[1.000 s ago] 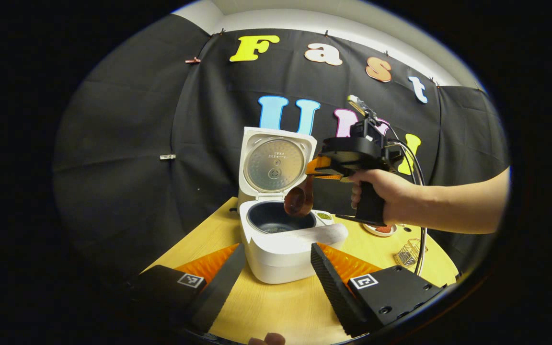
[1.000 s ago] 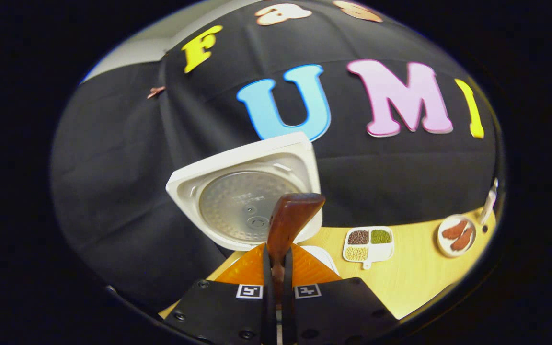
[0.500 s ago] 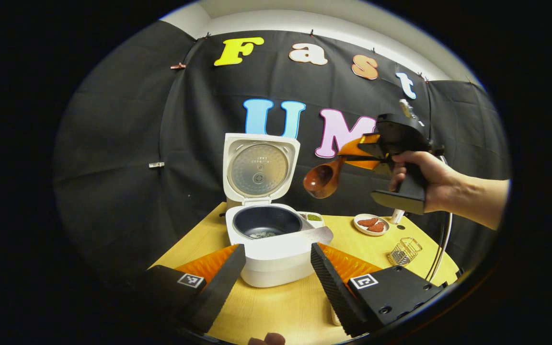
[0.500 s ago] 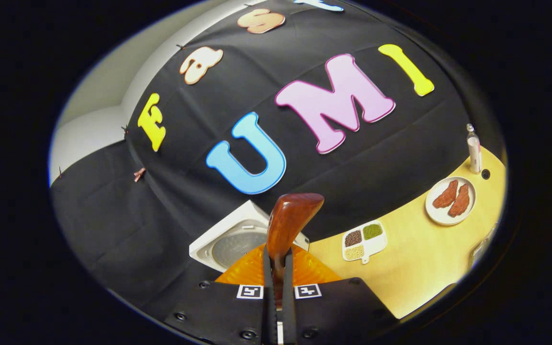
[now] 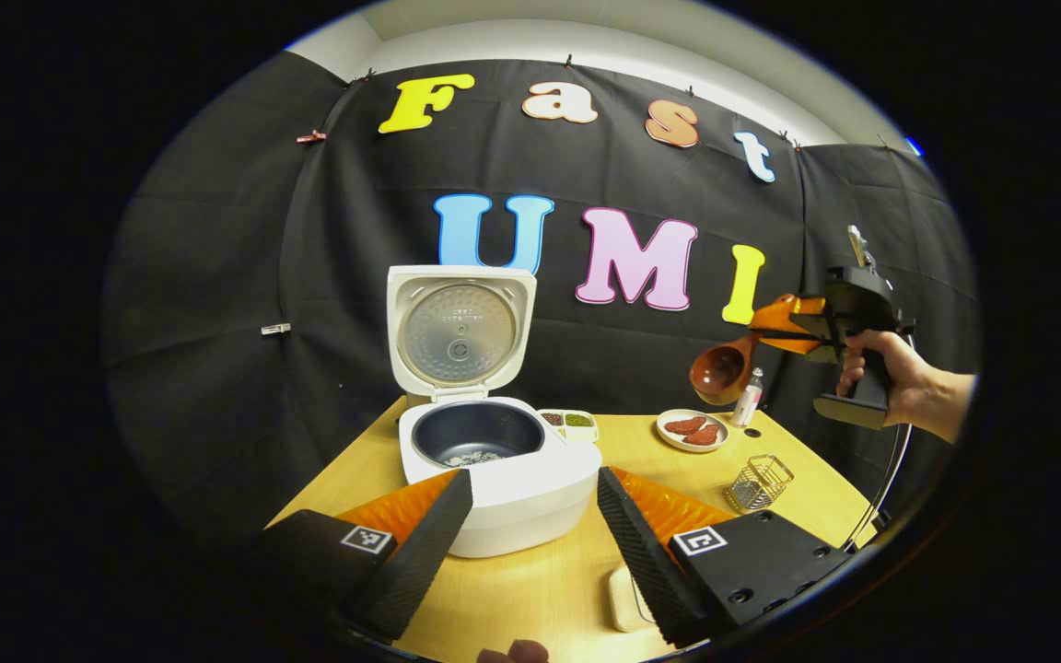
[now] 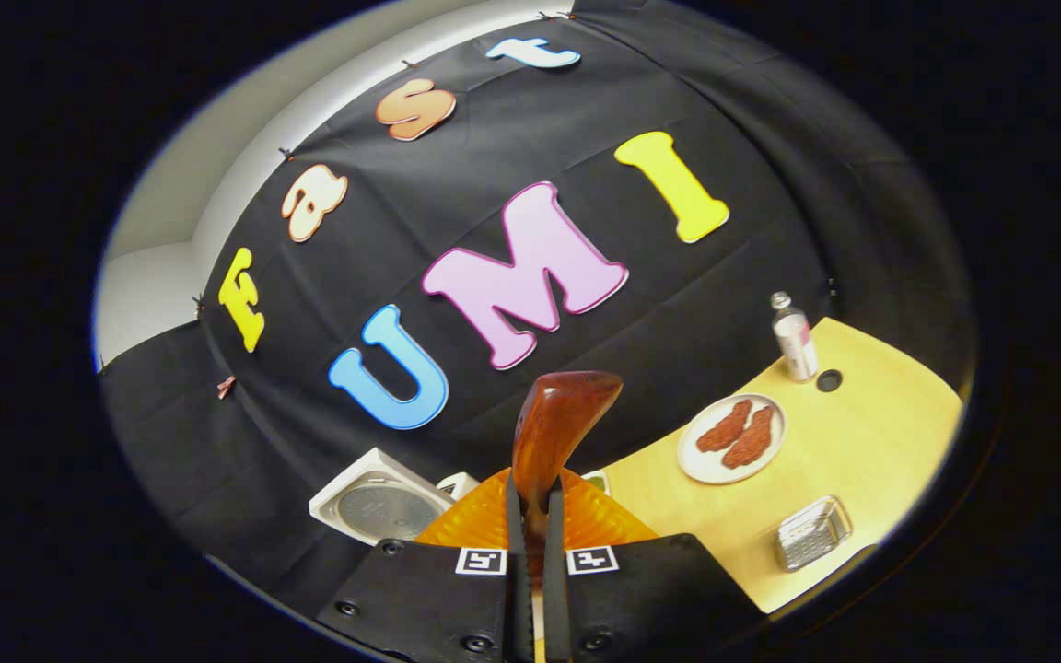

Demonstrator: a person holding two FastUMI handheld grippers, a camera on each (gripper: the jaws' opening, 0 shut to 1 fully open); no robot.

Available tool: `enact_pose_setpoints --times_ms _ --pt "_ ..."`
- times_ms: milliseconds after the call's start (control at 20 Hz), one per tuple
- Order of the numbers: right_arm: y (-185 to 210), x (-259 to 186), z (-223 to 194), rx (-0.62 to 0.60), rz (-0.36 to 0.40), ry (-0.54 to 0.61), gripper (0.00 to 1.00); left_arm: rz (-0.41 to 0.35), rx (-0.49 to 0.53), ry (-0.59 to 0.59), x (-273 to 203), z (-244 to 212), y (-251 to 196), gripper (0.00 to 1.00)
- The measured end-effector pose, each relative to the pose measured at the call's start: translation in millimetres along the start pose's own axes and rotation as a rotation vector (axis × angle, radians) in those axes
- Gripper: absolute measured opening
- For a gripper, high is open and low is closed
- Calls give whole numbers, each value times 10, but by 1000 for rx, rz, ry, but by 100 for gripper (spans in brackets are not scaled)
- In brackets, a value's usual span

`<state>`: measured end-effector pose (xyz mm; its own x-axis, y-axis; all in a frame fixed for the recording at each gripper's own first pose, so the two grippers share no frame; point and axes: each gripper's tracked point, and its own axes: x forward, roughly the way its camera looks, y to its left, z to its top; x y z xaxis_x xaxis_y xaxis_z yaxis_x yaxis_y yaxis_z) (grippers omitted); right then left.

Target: Close the left gripper, press the button to open the rice cooker; take a wooden spoon from the chopstick holder with the right hand, scoop a spoonful of rice and pour it into the rice cooker, then put the wooden spoon back into the chopstick holder.

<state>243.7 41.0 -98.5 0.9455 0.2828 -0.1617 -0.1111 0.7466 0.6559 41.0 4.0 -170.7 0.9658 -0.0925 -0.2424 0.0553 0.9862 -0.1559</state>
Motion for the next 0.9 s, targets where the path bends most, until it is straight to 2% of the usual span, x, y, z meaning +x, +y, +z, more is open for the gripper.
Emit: enact_pose_setpoints --times_ms 150,450,650,900 --pt "-552 -227 53 -50 -75 -11 9 -5 11 -4 53 46 -133 95" --pt "-1457 -448 76 -62 -190 4 9 9 23 5 94 60 -306 95" --pt "-1890 -418 -145 -90 -238 45 9 21 38 15 113 51 -386 95" --pt "-2175 -295 -422 -121 -253 92 9 26 33 28 95 45 -473 95"
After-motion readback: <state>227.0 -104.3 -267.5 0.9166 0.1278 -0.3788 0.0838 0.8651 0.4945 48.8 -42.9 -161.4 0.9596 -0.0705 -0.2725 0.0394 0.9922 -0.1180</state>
